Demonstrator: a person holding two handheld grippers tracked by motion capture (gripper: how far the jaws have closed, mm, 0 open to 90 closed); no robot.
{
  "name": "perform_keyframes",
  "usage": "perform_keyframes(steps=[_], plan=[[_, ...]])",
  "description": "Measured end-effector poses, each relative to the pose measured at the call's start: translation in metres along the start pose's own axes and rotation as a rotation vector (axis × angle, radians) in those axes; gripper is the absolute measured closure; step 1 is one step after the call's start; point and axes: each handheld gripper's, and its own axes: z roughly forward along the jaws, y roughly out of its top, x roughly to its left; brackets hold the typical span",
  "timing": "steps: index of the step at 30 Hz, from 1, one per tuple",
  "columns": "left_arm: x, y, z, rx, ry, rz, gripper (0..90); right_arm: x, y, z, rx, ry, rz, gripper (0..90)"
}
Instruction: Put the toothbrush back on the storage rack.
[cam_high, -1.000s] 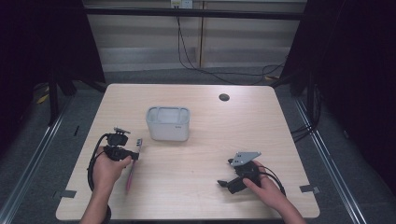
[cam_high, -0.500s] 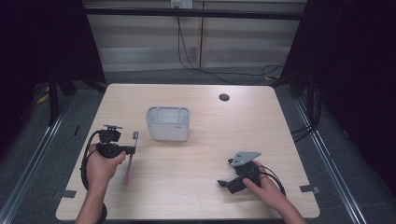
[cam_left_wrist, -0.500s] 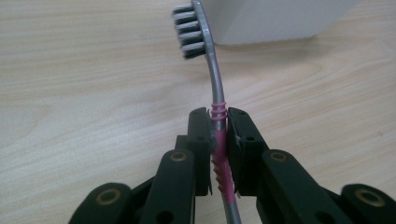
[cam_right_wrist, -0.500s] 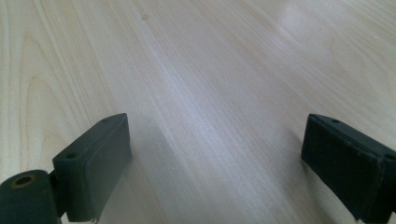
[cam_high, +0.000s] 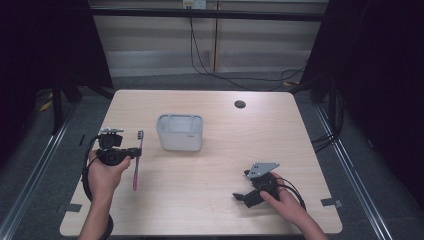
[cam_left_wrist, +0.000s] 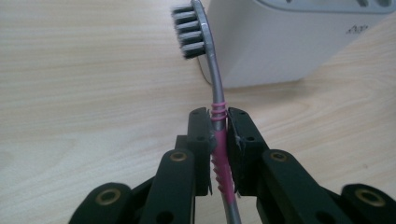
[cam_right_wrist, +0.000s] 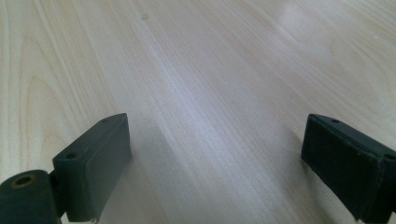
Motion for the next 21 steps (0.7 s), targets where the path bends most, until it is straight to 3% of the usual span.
perform_keyframes(steps=[21], plan=[[-0.005,0.018,-0.021,-0.186,0.011,0.020,80.3,0.000,0.000,0.000,-0.002,0.000,-0.002,7.7]])
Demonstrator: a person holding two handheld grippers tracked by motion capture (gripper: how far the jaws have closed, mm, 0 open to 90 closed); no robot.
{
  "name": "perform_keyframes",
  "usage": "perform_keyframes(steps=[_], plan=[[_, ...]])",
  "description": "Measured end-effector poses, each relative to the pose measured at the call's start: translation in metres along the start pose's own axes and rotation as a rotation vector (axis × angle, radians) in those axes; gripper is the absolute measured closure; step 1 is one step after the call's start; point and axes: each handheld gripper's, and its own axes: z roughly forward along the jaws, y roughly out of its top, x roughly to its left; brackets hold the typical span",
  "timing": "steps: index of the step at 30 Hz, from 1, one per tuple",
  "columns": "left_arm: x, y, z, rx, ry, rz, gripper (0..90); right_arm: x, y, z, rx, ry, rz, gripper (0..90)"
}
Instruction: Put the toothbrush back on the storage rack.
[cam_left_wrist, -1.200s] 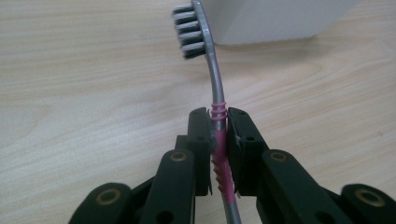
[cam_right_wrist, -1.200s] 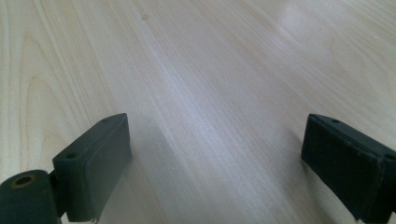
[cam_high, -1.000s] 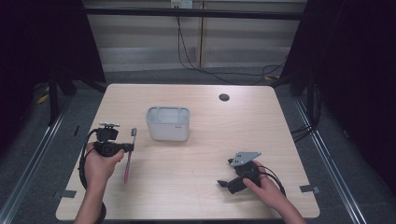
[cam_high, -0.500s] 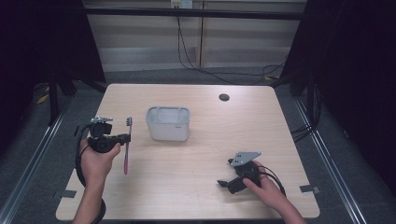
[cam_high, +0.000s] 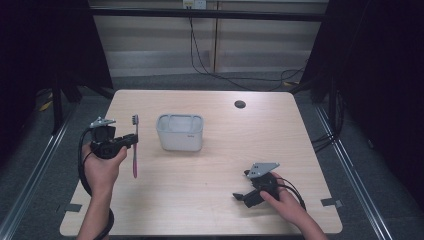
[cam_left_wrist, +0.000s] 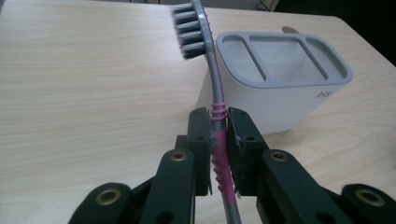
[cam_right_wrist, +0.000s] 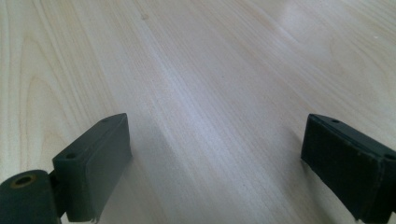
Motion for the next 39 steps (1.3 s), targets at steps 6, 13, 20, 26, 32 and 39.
perform_keyframes(steps=[6,13,20,26,32,39], plan=[[0.000,0.005,-0.003,-0.034,0.005,0.006,80.3,0.000,0.000,0.000,0.000,0.000,0.000,7.7],[-0.003,0.012,-0.004,-0.078,0.011,0.019,80.3,0.000,0.000,0.000,0.000,0.000,0.001,7.7],[-0.007,0.018,-0.005,-0.113,0.012,0.029,80.3,0.000,0.000,0.000,0.000,-0.001,0.001,7.7],[-0.009,0.023,-0.007,-0.147,0.021,0.044,80.3,0.000,0.000,0.000,0.000,-0.001,0.000,7.7],[-0.012,0.029,-0.007,-0.171,0.016,0.052,80.3,0.000,0.000,0.000,0.000,-0.001,0.001,7.7],[-0.015,0.037,-0.005,-0.186,0.010,0.059,80.2,0.000,0.000,0.000,0.000,0.000,0.001,7.7]])
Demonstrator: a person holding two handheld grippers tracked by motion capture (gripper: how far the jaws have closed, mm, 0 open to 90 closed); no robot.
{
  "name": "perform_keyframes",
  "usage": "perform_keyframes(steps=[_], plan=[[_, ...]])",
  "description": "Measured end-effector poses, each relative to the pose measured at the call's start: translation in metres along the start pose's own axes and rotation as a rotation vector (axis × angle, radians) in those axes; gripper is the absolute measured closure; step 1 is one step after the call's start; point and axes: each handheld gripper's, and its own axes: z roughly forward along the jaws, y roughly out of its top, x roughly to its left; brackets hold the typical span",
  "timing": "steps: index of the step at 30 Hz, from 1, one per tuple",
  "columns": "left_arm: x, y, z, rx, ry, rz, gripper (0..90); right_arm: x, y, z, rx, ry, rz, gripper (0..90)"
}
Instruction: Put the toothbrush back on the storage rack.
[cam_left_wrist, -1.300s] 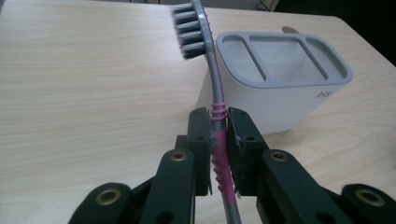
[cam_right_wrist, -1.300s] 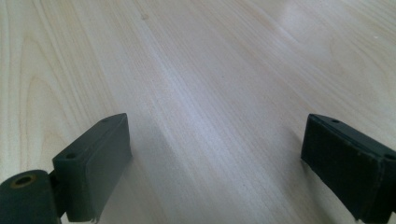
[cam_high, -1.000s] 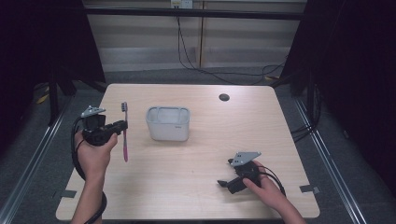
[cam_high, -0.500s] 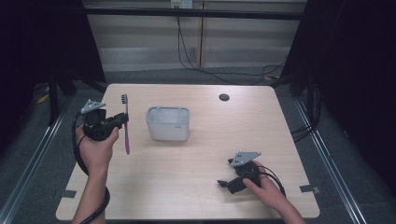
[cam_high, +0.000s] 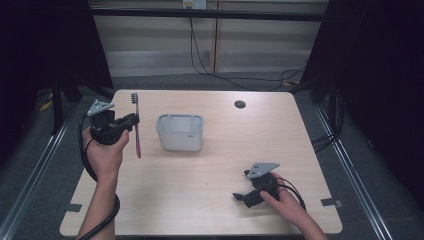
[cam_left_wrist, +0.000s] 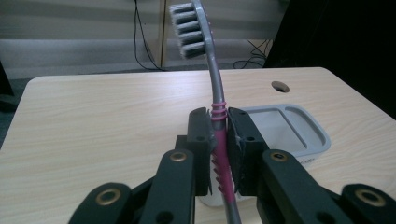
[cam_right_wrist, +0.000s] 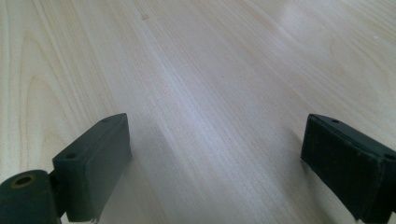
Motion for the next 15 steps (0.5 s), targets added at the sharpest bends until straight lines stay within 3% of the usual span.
perform_keyframes(steps=[15], plan=[[-0.006,0.014,0.003,-0.057,0.003,0.010,80.2,0.000,0.000,0.000,0.000,0.000,-0.001,7.7]])
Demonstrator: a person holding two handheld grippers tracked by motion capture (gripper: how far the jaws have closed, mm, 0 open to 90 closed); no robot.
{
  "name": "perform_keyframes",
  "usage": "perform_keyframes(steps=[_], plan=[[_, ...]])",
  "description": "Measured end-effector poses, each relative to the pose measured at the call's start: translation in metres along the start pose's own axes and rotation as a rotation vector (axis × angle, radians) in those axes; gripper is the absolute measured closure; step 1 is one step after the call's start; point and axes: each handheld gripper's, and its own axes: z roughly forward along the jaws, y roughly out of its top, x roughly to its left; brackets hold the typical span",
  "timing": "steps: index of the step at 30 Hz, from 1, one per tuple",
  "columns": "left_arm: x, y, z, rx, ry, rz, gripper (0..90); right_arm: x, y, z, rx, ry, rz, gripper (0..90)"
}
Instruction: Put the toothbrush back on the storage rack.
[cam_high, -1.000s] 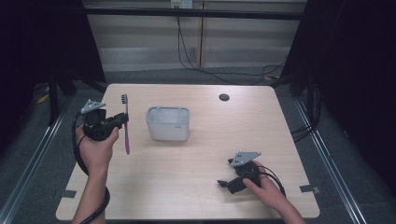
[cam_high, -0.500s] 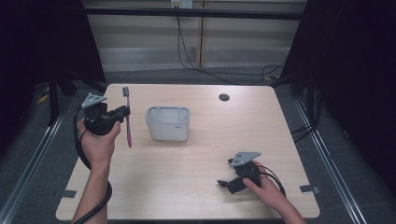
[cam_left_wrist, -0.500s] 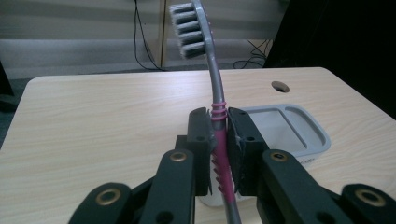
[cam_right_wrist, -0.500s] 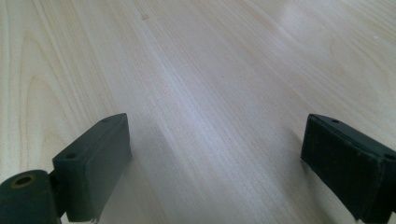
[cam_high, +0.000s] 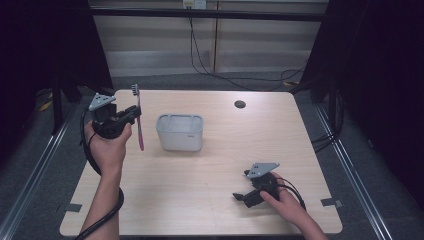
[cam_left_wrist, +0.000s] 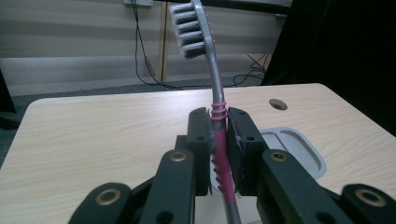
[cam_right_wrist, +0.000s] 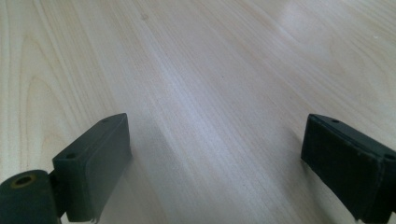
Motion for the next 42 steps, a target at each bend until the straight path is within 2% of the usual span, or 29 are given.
perform_keyframes(steps=[13,42], plan=[[-0.001,0.009,0.006,0.003,-0.010,-0.005,80.2,0.000,0.000,0.000,0.000,0.000,0.000,7.7],[-0.009,0.035,0.022,-0.045,-0.030,0.001,80.1,0.000,0.000,0.000,0.001,-0.001,0.004,7.7]])
